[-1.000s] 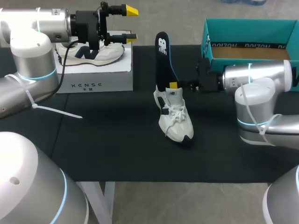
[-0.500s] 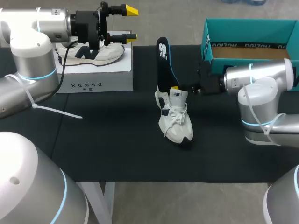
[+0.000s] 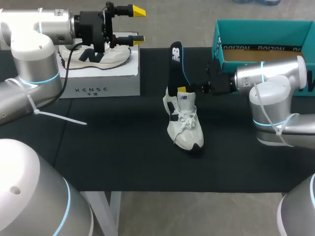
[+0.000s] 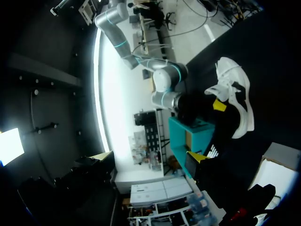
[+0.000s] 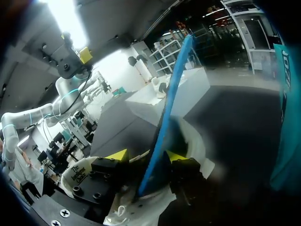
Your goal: Take the shoe out of the shoebox, open the shoe tongue, remove and reinsert the insole, then place the shoe into the shoebox
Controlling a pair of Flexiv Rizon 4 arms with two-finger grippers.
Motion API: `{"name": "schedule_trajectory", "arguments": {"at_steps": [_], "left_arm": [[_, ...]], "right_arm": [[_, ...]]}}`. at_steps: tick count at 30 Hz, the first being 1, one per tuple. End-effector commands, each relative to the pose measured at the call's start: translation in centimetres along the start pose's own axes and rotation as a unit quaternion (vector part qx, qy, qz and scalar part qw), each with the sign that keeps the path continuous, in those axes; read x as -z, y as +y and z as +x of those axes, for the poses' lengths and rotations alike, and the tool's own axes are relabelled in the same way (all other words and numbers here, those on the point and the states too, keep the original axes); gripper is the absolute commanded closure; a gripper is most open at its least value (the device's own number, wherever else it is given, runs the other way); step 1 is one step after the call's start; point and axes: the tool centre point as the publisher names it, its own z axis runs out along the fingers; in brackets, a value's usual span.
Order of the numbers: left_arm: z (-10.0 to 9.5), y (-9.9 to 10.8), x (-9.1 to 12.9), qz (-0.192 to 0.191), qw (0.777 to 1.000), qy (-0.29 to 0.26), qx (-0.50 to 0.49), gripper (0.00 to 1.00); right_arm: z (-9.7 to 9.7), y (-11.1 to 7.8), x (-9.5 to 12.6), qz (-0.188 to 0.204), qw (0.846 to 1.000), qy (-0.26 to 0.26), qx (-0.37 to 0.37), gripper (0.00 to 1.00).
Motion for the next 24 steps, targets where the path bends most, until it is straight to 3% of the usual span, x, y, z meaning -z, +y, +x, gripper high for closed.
{"name": "schedule_trajectory", "arguments": {"at_steps": [1,6,9,14,16,21,24], "left_arm": [[0.0,0.0,0.1,0.001,1.0,0.001,-0.001,0.0],[0.0,0.0,0.1,0.001,1.0,0.001,-0.001,0.0],[0.0,0.0,0.1,0.001,1.0,0.001,-0.001,0.0],[0.0,0.0,0.1,0.001,1.0,0.001,-0.001,0.0],[0.0,0.0,0.1,0.001,1.0,0.001,-0.001,0.0],[0.0,0.0,0.1,0.001,1.0,0.001,-0.001,0.0],[0.0,0.0,0.1,0.001,1.0,0.001,-0.001,0.0]], "right_arm": [[-0.1,0.2,0.1,0.0,1.0,-0.004,0.0,0.55],[-0.5,0.8,0.3,-0.003,1.0,-0.008,0.002,0.56],[-0.7,1.3,0.3,-0.006,1.0,-0.007,0.005,0.65],[-0.9,2.0,0.2,-0.009,1.0,-0.007,0.011,0.64],[-1.0,2.2,0.2,-0.01,1.0,-0.008,0.013,0.68],[-0.8,2.2,0.3,-0.009,1.0,-0.013,0.013,1.0],[-0.5,1.6,0.2,-0.004,1.0,-0.011,0.008,1.0]]}}
